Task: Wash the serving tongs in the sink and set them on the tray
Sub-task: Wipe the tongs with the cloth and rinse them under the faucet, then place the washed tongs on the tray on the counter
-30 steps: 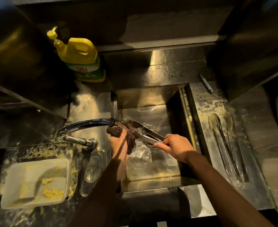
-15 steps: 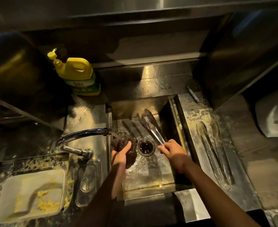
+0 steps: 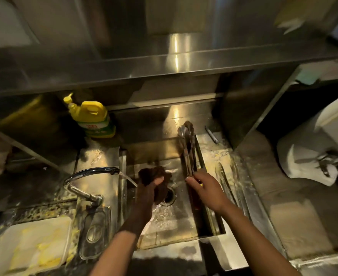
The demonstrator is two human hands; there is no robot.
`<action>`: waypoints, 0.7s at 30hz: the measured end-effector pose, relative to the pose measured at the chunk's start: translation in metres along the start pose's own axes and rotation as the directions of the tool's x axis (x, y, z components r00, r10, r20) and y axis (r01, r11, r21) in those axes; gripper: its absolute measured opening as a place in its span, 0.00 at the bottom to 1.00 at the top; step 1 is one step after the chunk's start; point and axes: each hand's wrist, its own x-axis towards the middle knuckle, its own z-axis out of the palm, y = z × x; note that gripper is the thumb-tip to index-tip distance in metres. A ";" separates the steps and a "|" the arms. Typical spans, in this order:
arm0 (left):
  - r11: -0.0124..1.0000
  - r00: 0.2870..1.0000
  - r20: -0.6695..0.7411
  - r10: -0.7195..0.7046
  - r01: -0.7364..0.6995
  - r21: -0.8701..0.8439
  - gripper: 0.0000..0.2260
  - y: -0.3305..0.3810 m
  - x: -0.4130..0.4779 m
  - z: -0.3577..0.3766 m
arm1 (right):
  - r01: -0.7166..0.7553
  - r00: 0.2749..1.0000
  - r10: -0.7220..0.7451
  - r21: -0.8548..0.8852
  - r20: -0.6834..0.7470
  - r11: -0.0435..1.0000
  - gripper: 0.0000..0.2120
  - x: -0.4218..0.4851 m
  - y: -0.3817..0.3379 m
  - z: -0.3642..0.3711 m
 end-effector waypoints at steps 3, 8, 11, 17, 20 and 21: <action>0.997 0.995 0.072 0.063 -0.065 0.039 0.14 0.017 -0.021 0.027 | 0.047 0.998 -0.047 0.019 -0.034 0.999 0.13 -0.009 -0.006 -0.029; 0.988 0.972 0.199 0.122 -0.139 0.069 0.15 0.036 -0.055 0.081 | 0.082 0.989 -0.079 0.020 -0.127 0.996 0.18 -0.034 -0.007 -0.082; 0.994 0.969 0.236 0.071 -0.087 0.059 0.18 0.037 -0.069 0.117 | 0.071 0.983 -0.066 0.019 -0.170 0.997 0.24 -0.054 -0.002 -0.115; 0.994 0.901 0.430 0.063 -0.094 0.052 0.09 0.025 -0.108 0.203 | 0.025 0.946 -0.020 0.010 -0.324 1.000 0.22 -0.103 0.018 -0.191; 0.993 0.838 0.545 0.030 -0.085 0.077 0.10 0.012 -0.128 0.243 | -0.004 0.910 -0.011 -0.036 -0.414 0.999 0.21 -0.133 0.035 -0.227; 0.992 0.812 0.584 0.018 -0.086 0.088 0.10 0.006 -0.135 0.257 | -0.031 0.899 0.010 -0.041 -0.437 0.999 0.22 -0.145 0.040 -0.240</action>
